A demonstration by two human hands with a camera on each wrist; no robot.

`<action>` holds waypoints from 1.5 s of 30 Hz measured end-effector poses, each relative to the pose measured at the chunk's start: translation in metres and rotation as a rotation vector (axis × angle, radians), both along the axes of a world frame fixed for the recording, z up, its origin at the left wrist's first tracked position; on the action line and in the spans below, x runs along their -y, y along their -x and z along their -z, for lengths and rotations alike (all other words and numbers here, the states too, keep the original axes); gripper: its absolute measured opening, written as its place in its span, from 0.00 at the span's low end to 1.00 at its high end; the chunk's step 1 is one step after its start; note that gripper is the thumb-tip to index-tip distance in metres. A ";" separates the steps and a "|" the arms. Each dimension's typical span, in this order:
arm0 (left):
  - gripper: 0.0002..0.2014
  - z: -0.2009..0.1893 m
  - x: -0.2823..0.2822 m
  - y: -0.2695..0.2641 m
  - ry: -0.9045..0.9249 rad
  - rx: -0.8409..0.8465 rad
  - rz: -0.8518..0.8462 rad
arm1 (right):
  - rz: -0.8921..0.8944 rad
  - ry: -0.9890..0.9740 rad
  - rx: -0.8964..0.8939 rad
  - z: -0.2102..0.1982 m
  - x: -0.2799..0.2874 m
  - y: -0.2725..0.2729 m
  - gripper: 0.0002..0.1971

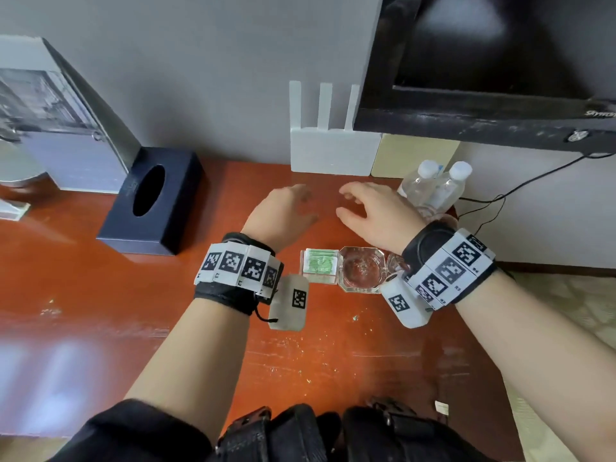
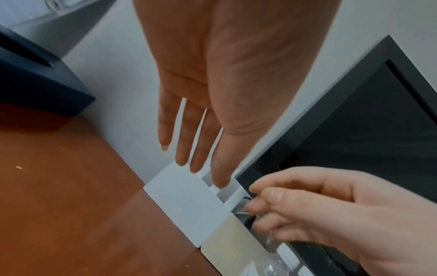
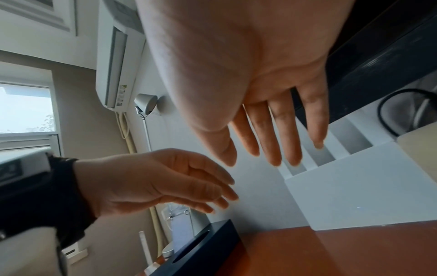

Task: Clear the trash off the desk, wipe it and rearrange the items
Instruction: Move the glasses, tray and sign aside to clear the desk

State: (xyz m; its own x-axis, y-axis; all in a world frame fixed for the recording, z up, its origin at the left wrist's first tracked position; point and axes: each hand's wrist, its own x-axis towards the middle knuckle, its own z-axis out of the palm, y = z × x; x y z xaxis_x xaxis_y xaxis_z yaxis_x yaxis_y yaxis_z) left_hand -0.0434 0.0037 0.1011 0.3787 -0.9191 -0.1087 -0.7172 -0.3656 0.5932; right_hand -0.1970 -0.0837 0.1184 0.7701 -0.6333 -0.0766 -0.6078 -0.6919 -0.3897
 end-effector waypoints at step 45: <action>0.19 0.000 -0.317 -0.325 -0.317 -0.036 -0.242 | -0.548 -0.078 -0.528 -0.023 -0.256 -0.349 0.16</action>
State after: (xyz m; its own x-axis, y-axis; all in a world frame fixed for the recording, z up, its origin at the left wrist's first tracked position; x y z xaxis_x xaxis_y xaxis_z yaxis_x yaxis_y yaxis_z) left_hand 0.2813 0.3204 0.1011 0.5707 -0.7227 -0.3898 -0.5686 -0.6903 0.4474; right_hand 0.1521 0.1726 0.1413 0.8212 -0.1492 -0.5508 -0.3052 -0.9304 -0.2029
